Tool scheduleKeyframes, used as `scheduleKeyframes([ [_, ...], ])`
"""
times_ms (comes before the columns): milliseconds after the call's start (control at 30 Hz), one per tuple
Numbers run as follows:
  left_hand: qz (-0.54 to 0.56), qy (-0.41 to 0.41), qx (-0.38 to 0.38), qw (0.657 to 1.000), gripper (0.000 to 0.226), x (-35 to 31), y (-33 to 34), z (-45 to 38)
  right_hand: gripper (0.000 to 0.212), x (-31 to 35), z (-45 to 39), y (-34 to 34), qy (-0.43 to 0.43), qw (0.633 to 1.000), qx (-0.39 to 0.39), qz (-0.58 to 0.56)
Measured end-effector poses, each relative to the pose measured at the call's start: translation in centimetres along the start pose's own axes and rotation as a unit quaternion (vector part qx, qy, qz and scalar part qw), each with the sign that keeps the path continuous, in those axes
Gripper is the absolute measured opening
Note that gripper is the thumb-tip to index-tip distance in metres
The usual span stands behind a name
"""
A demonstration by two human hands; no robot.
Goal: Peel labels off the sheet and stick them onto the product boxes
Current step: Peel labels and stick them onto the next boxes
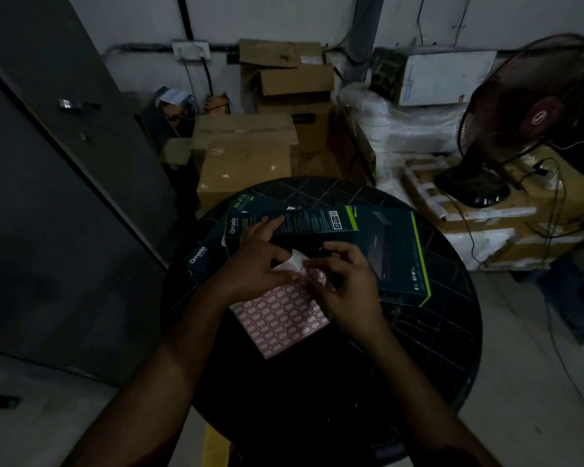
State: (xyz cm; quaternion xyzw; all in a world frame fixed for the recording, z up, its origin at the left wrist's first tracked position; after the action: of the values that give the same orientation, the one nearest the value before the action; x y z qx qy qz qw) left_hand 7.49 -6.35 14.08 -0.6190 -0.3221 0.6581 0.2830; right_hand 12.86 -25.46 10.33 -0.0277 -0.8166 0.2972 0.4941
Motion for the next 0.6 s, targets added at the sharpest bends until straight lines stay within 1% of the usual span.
scheduleKeyframes([
  [100,0.004,0.002,0.000,1.000,0.025,-0.01,0.11,0.20,0.021,0.47,-0.21,0.31,0.008,1.000,-0.009,0.005],
  [167,0.007,0.003,-0.003,1.000,0.022,-0.11,0.10,0.31,0.024,0.55,-0.39,0.34,0.012,1.000,-0.006,0.009],
  [267,0.011,0.015,-0.007,1.000,0.016,-0.30,0.13,0.51,0.030,0.63,-0.57,0.09,0.021,1.000,0.014,0.015],
  [333,0.026,0.018,-0.005,0.999,0.007,-0.55,0.11,0.78,0.027,0.72,-0.63,-0.19,0.018,0.999,0.028,0.013],
  [367,0.029,0.020,-0.005,0.999,0.006,-0.63,0.11,0.89,0.026,0.79,-0.60,-0.33,0.015,0.999,0.033,0.013],
  [600,0.015,0.020,-0.014,1.000,0.015,-0.52,0.33,0.64,0.023,1.01,-0.68,-0.51,0.007,1.000,0.021,0.019],
])
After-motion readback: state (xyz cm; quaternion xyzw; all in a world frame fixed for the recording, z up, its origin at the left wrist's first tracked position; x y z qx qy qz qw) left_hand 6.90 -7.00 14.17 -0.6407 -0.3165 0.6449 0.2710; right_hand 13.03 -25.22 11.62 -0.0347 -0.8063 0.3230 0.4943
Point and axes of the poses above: each hand's wrist, its own z-axis away from the middle knuckle, its own y-axis out of the palm, x = y × z, the point moved 1 cm from there along -z, towards the middle knuckle, and after that the axes turned 2 degrees about z, right-handed, at the moved point
